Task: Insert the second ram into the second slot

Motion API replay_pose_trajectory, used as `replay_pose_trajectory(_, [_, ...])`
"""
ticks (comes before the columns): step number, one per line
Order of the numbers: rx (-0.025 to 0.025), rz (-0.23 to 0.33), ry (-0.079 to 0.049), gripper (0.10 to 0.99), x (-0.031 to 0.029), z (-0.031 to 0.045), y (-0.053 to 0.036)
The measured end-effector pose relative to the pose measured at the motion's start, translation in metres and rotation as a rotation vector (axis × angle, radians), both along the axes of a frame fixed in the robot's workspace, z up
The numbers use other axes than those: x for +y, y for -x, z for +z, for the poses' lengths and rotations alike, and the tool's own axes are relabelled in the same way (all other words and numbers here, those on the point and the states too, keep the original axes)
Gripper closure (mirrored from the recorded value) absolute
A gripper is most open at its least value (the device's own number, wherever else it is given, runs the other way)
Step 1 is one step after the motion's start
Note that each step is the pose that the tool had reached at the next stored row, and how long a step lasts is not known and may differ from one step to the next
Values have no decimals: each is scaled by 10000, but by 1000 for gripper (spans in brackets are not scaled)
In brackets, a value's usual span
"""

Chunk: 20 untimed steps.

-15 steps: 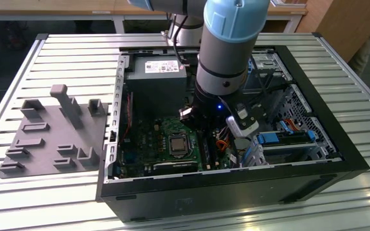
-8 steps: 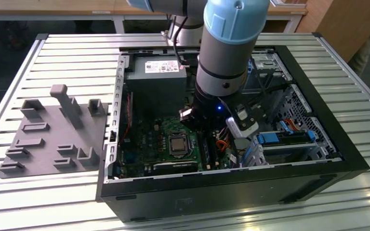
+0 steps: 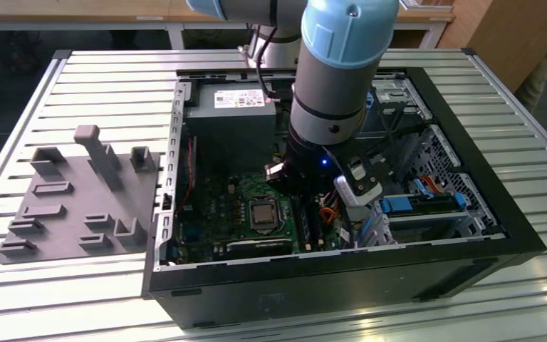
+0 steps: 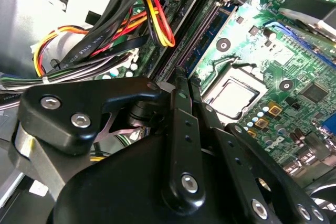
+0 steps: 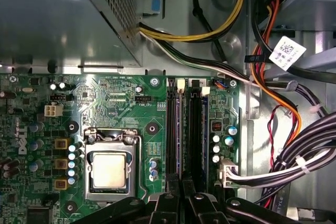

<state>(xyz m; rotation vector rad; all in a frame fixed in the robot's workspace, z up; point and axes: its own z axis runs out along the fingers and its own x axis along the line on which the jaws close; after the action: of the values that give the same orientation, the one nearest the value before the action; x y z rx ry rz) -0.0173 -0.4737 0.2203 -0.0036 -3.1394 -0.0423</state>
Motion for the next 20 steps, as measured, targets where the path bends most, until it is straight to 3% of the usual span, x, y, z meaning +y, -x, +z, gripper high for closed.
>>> replay_pose_trajectory(20, [3, -100, 2, 949, -2, -40, -7])
